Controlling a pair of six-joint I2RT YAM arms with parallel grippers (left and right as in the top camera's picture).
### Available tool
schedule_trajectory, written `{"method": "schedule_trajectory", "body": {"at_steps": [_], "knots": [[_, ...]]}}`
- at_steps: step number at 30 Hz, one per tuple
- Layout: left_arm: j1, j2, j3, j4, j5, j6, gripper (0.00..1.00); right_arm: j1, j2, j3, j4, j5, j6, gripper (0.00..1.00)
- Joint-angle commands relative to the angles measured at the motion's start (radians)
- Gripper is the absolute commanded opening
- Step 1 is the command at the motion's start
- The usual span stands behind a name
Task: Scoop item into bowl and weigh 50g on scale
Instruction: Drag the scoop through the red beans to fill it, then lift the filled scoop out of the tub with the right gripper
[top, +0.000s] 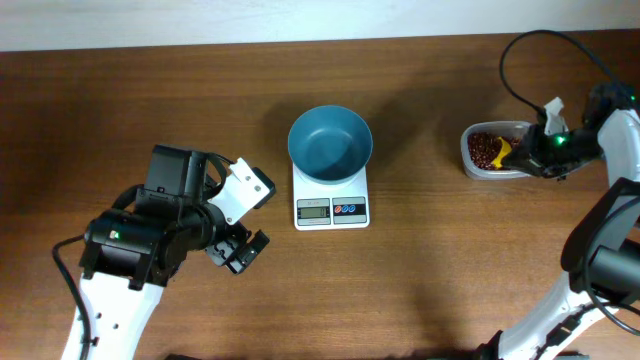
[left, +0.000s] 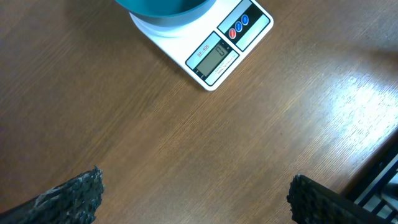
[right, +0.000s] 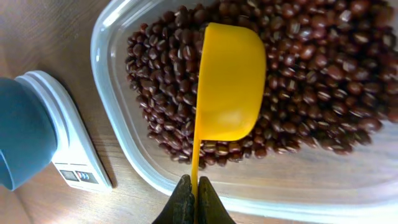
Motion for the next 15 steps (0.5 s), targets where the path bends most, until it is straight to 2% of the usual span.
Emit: {"method": "schedule_trajectory", "body": {"at_steps": [1,15], "knots": [[0.006,0.007,0.018,0.002,0.000,0.019,0.99,-0.023,0.008,-0.015,-0.011,-0.093,-0.041,0.04],[0.006,0.007,0.018,0.002,0.000,0.019,0.99,-0.075,0.008,-0.027,-0.007,-0.161,-0.098,0.04]]}}
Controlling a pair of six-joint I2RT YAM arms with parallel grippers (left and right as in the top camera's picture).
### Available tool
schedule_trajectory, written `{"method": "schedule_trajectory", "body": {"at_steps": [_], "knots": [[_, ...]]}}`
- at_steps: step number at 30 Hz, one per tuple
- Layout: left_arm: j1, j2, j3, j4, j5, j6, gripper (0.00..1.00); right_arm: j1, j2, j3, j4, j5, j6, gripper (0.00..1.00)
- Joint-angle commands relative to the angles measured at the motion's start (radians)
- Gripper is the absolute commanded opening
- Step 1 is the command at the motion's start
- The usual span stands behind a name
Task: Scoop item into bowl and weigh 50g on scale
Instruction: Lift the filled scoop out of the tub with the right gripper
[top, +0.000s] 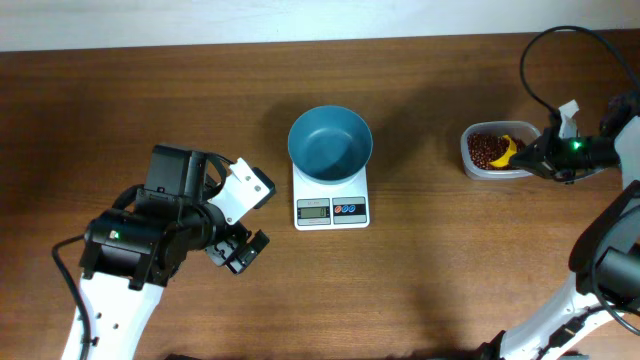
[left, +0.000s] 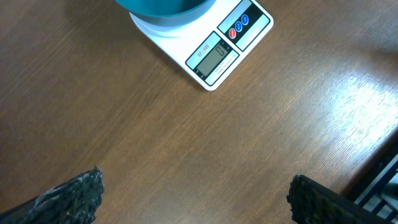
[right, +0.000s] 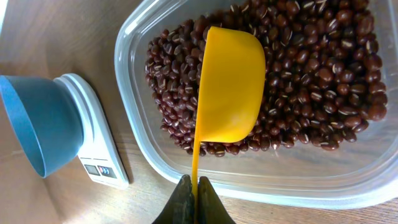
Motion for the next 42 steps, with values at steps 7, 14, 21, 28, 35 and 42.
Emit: {"method": "schedule_trajectory", "body": {"at_steps": [7,14,21,28,35,42], "knots": [[0.006,0.007,0.018,0.002,0.000,0.019,0.99,-0.013,0.007,-0.058,0.004,-0.124,-0.079,0.04],[0.006,0.007,0.018,0.002,0.000,0.019,0.99,-0.065,0.007,-0.058,0.010,-0.214,-0.120,0.04],[0.006,0.007,0.018,0.002,0.000,0.019,0.99,-0.105,0.007,-0.076,0.010,-0.226,-0.158,0.04],[0.006,0.007,0.018,0.002,0.000,0.019,0.99,-0.125,0.007,-0.177,0.075,-0.337,-0.201,0.04],[0.006,0.007,0.018,0.002,0.000,0.019,0.99,-0.152,0.007,-0.249,0.124,-0.394,-0.212,0.04],[0.006,0.007,0.018,0.002,0.000,0.019,0.99,-0.152,0.007,-0.249,0.131,-0.466,-0.212,0.04]]}}
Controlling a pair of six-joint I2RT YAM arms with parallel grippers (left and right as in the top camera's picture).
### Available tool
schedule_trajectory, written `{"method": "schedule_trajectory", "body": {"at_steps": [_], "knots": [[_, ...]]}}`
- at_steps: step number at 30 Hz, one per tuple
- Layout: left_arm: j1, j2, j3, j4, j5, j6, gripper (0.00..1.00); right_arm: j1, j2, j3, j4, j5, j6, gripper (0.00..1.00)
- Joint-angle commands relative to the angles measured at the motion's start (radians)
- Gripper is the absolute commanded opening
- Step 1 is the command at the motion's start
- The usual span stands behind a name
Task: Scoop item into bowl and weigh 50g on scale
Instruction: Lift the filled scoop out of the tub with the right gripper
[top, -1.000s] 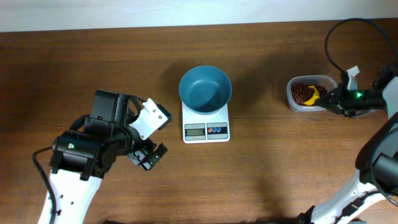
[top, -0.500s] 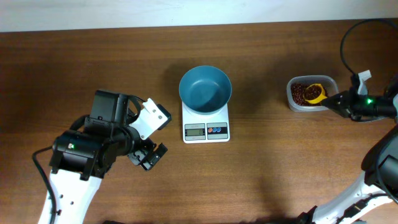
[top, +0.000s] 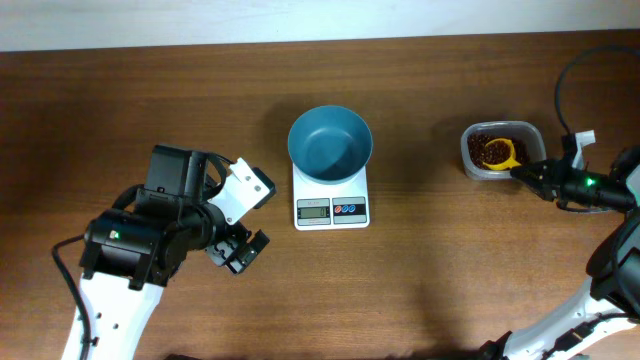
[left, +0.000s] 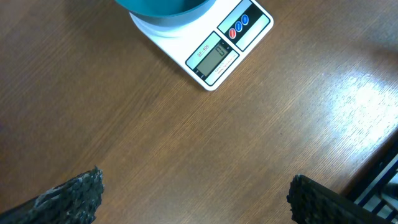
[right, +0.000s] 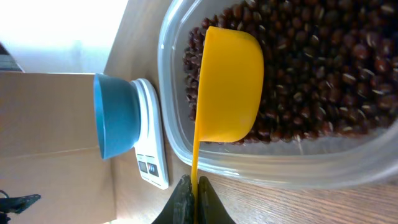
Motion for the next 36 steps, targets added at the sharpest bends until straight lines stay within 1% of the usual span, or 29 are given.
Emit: {"method": "schedule_trajectory", "body": {"at_steps": [1,6,16,20,24,28,33,36], "knots": [[0.006,0.007,0.018,0.002,0.000,0.019,0.99,-0.002,0.007,-0.006,0.006,-0.082,-0.019,0.04],[0.006,0.007,0.018,0.002,0.000,0.019,0.99,-0.003,0.007,-0.006,0.006,-0.090,-0.018,0.04],[0.006,0.007,0.018,0.002,0.000,0.019,0.99,-0.052,0.007,-0.006,0.003,-0.167,-0.023,0.04],[0.006,0.007,0.018,0.002,0.000,0.019,0.99,-0.055,0.007,-0.006,-0.009,-0.225,-0.045,0.04],[0.006,0.007,0.018,0.002,0.000,0.019,0.99,-0.055,0.007,-0.006,-0.029,-0.242,-0.051,0.04],[0.006,0.007,0.018,0.002,0.000,0.019,0.99,-0.054,0.007,-0.006,-0.105,-0.344,-0.158,0.04],[0.006,0.007,0.018,0.002,0.000,0.019,0.99,-0.054,0.007,-0.006,-0.157,-0.395,-0.194,0.04],[0.006,0.007,0.018,0.002,0.000,0.019,0.99,-0.051,0.007,-0.006,-0.192,-0.447,-0.275,0.04]]}}
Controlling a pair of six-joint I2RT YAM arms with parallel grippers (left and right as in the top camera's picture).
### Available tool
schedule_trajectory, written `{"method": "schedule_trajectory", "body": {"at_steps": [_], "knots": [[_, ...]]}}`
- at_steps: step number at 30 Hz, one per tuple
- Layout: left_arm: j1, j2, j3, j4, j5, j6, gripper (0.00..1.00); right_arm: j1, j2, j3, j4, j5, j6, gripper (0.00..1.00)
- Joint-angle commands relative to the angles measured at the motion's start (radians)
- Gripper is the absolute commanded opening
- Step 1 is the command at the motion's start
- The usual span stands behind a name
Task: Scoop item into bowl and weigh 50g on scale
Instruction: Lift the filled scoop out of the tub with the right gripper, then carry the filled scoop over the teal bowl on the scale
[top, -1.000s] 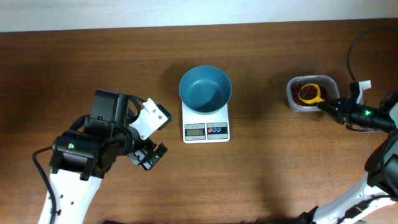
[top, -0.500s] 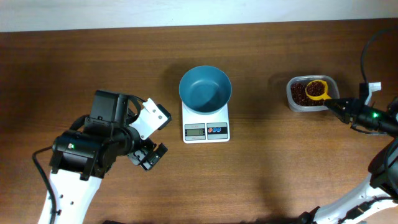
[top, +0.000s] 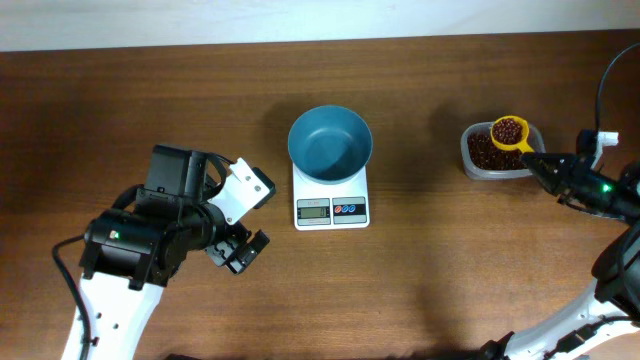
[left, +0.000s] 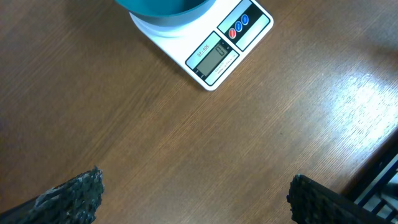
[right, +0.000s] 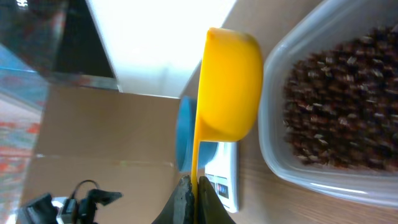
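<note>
The blue bowl (top: 330, 142) stands empty on the white scale (top: 331, 205) at mid-table. At the right, a clear tub of red beans (top: 487, 152) rests on the wood. My right gripper (top: 541, 164) is shut on the handle of the yellow scoop (top: 510, 132), which hangs filled with beans over the tub. From the right wrist the scoop (right: 229, 87) shows its yellow underside, with the tub (right: 339, 118) to its right. My left gripper (top: 240, 250) stands open over bare table, left of the scale (left: 211, 46).
A black cable (top: 608, 70) arcs over the far right of the table. The left arm's body (top: 160, 225) occupies the front left. Bare wood lies between the scale and the tub.
The scoop has come up out of the beans and now hangs loaded above the tub. My right gripper has drawn back to the right. The left arm has not moved.
My right gripper held the scoop tilted into the beans at the tub. At each later moment the arm stood farther right, with the scoop still down in the tub. Now the scoop is lifted, full of beans. The bowl, scale and left arm stayed put.
</note>
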Motion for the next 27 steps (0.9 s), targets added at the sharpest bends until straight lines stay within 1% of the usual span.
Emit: {"method": "schedule_trajectory", "body": {"at_steps": [1,6,20,27], "knots": [[0.006,0.007,0.018,0.002,0.000,0.019,0.99,0.001,0.007,-0.005,0.005,-0.105,-0.092,0.04],[0.006,0.007,0.019,0.002,0.000,0.019,0.99,0.017,0.007,-0.005,-0.094,-0.138,-0.131,0.04],[0.006,0.007,0.018,0.002,0.000,0.019,0.99,0.210,0.005,0.003,-0.123,-0.138,-0.120,0.04],[0.006,0.007,0.019,0.002,0.000,0.019,0.99,0.338,0.005,0.092,-0.135,-0.138,-0.110,0.04]]}}
